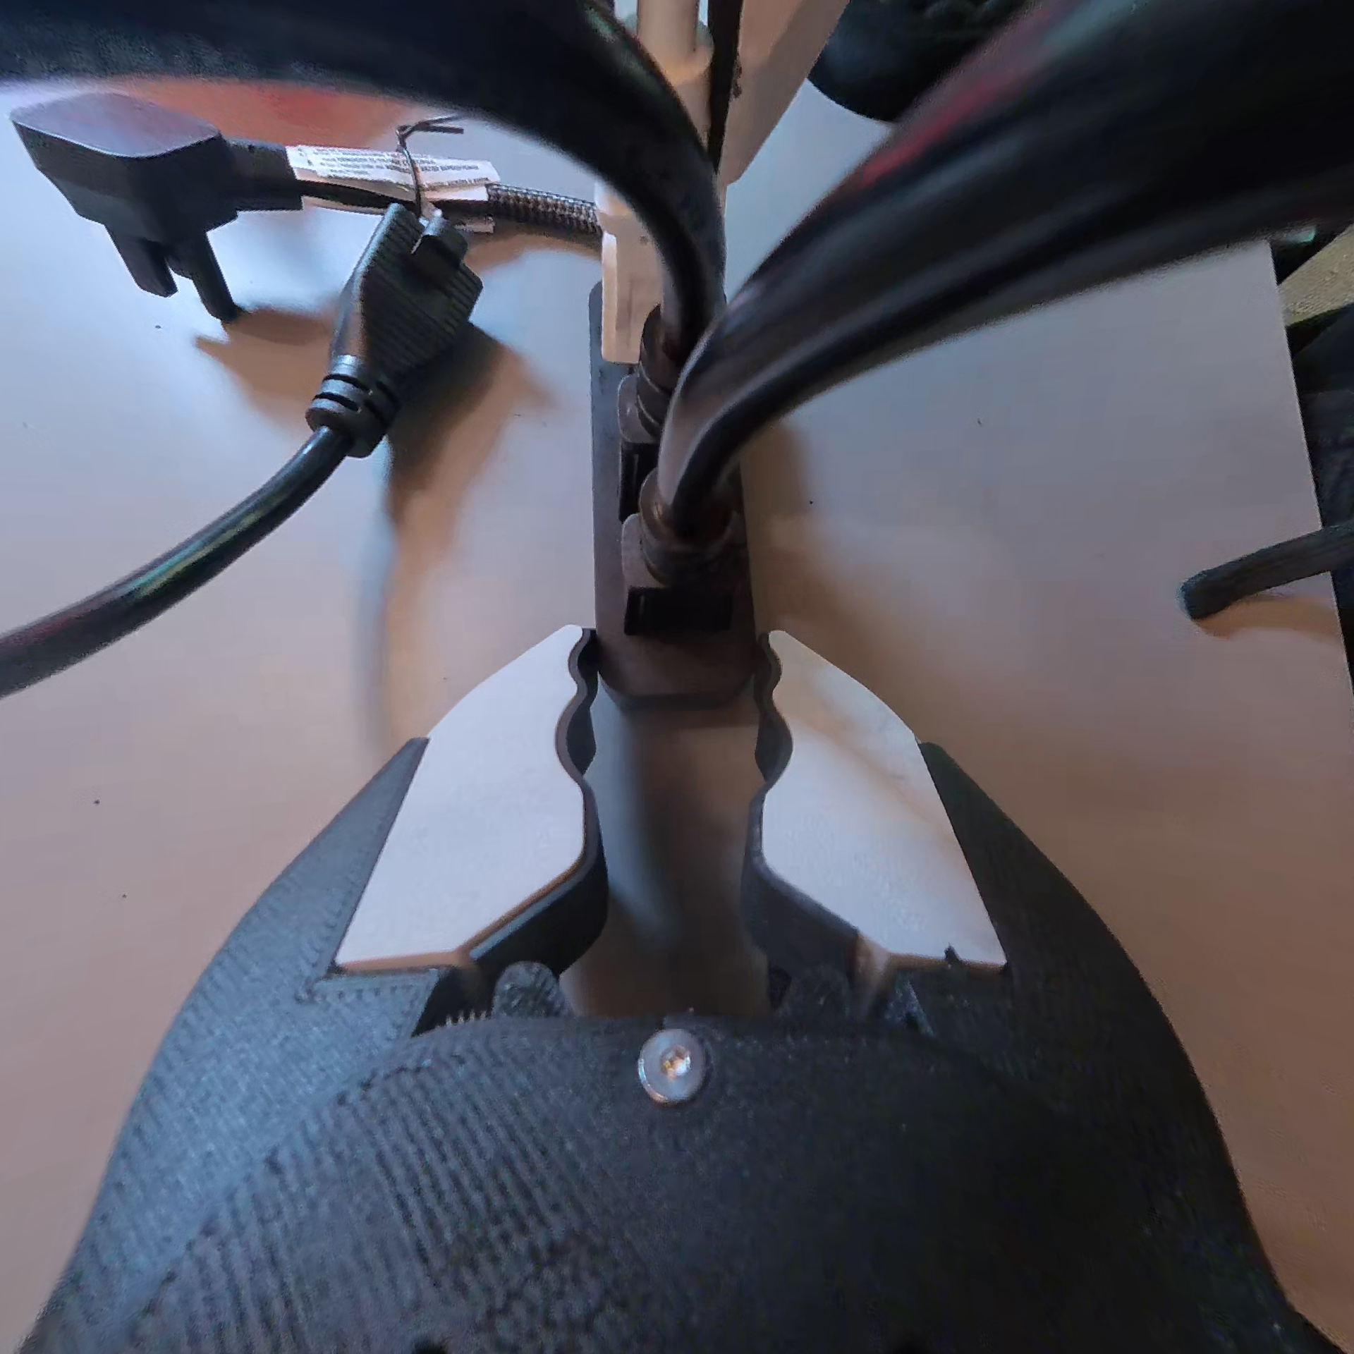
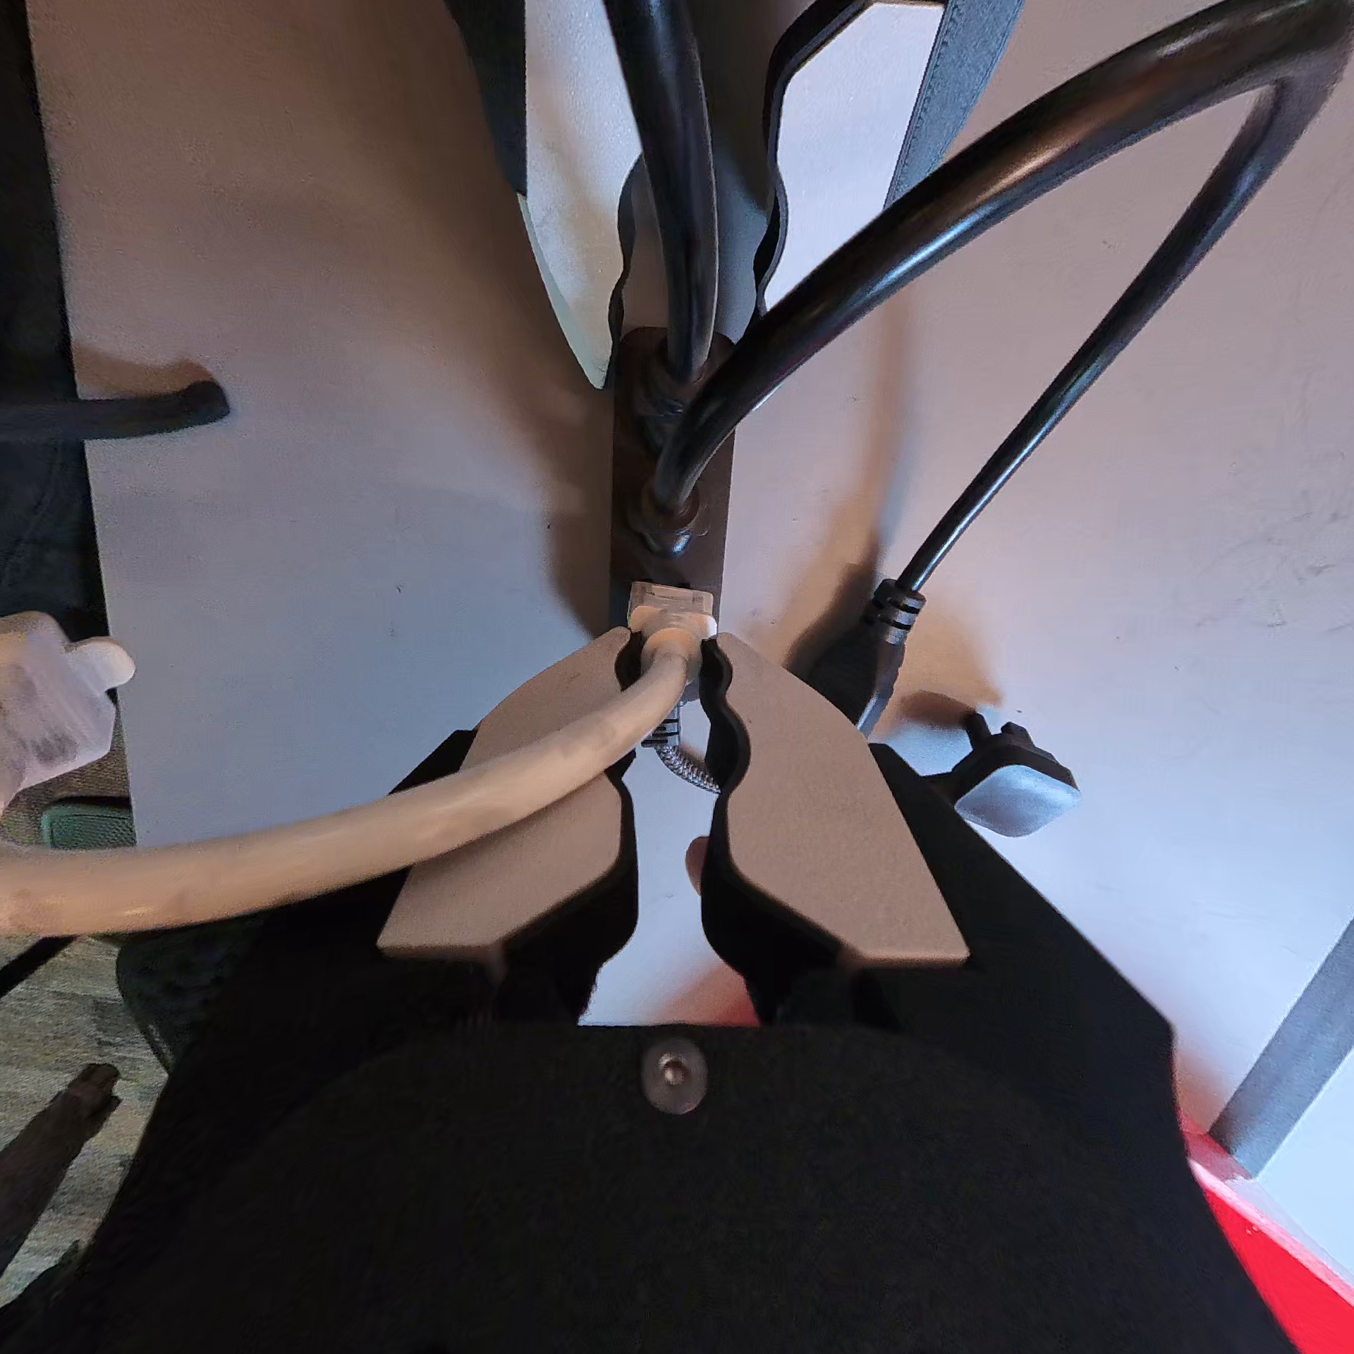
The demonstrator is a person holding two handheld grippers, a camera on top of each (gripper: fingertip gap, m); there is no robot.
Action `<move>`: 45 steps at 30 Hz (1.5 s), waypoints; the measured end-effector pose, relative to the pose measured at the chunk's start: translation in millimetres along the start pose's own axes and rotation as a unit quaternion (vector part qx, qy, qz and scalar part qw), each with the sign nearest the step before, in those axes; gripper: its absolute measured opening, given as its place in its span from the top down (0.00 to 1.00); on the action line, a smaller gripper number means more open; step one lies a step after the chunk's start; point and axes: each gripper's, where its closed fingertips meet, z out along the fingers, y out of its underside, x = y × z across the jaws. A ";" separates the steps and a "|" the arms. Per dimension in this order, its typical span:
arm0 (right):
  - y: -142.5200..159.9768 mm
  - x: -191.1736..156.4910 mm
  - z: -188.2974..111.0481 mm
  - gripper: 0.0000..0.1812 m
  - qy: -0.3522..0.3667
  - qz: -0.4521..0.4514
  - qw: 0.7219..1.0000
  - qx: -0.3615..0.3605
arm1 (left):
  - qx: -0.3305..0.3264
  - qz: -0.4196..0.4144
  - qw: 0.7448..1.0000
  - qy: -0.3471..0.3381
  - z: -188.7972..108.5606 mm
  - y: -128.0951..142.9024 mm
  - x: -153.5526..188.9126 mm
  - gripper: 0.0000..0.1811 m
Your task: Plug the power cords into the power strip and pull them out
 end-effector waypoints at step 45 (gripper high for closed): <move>5.7 -7.4 7.7 0.92 -0.029 0.034 0.995 -0.094 | -0.001 -0.041 0.999 -0.024 5.8 -1.5 -3.2 0.76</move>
